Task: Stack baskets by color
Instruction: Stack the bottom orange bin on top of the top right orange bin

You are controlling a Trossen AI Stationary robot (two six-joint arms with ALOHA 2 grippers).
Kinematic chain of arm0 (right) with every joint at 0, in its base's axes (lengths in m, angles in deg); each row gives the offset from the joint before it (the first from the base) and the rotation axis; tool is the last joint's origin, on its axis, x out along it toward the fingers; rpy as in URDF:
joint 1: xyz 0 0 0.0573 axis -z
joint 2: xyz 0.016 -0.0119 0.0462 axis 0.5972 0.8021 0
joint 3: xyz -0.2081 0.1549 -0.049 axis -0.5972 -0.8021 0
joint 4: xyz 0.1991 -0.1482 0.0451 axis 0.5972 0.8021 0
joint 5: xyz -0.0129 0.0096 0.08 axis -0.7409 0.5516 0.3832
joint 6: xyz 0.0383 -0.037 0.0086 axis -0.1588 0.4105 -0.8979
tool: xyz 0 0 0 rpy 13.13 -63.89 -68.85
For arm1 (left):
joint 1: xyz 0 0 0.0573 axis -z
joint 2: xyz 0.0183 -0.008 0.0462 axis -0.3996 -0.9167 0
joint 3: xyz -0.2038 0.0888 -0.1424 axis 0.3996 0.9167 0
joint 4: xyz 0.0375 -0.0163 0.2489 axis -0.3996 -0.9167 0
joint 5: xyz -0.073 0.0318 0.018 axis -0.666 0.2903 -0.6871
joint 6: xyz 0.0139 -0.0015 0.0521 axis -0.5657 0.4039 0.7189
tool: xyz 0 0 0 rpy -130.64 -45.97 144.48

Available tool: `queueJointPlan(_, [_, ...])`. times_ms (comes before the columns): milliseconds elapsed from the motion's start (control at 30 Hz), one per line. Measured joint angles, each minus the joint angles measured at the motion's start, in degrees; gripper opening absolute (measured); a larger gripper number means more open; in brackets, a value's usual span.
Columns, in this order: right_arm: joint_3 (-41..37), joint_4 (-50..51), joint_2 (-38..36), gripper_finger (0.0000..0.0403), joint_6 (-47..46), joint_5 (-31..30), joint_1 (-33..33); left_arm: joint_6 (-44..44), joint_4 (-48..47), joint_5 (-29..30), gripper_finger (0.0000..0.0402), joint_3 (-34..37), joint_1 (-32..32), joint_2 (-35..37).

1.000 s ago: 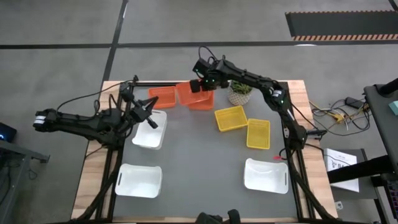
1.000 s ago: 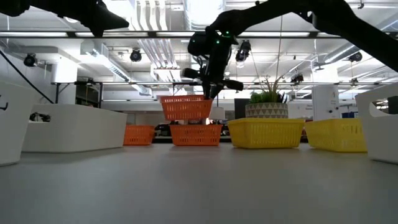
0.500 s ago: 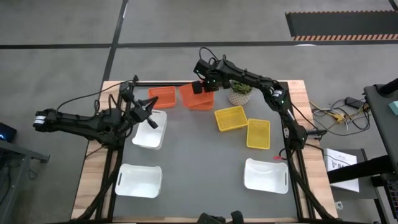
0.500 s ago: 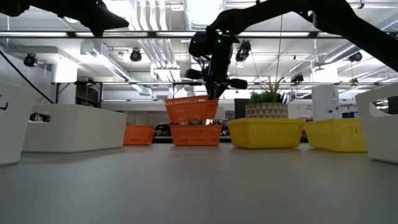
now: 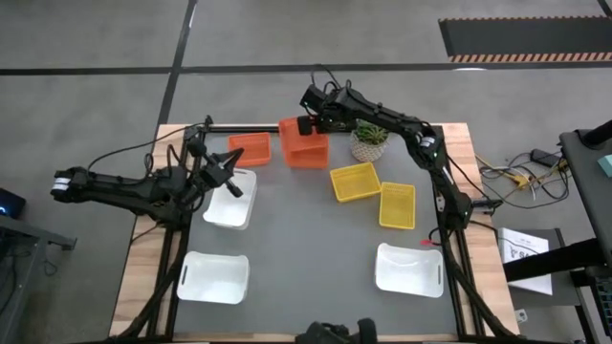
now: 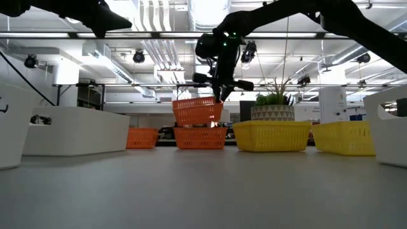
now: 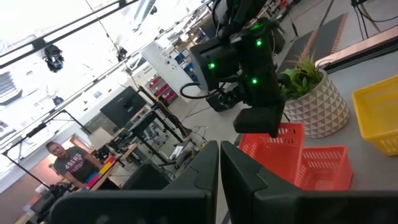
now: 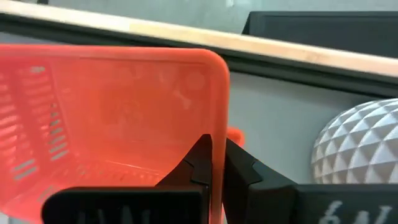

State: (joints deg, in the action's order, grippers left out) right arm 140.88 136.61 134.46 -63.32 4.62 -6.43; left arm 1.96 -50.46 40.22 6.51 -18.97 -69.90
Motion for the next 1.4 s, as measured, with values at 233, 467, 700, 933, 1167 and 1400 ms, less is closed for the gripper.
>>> queueJointPlan(233, [-0.04,0.72,0.00,0.0009,0.02,1.28,-1.03,0.02,-0.05,0.00,0.0001,0.00,0.00,-0.12])
queueJointPlan(467, [-0.11,1.64,0.00,0.0009,0.48,1.41,-1.56,0.02,-0.01,0.00,0.0001,0.00,0.00,-0.12])
queueJointPlan(700, [-0.13,2.64,0.00,0.0009,0.52,-0.05,-1.74,0.00,-0.02,0.00,0.0001,0.00,0.00,-0.12])
queueJointPlan(933, [-0.15,4.86,0.00,0.0017,1.38,-0.12,-1.74,0.02,-0.02,0.00,0.0001,0.00,0.00,-0.12])
queueJointPlan(1167, [-0.17,4.68,0.00,0.0050,2.88,-0.09,-1.74,0.02,0.00,0.00,0.0001,0.00,0.00,-0.12])
queueJointPlan(1400, [0.48,3.97,0.00,0.0083,1.33,0.37,-1.74,0.02,0.00,-0.02,0.0001,0.00,0.00,-0.12])
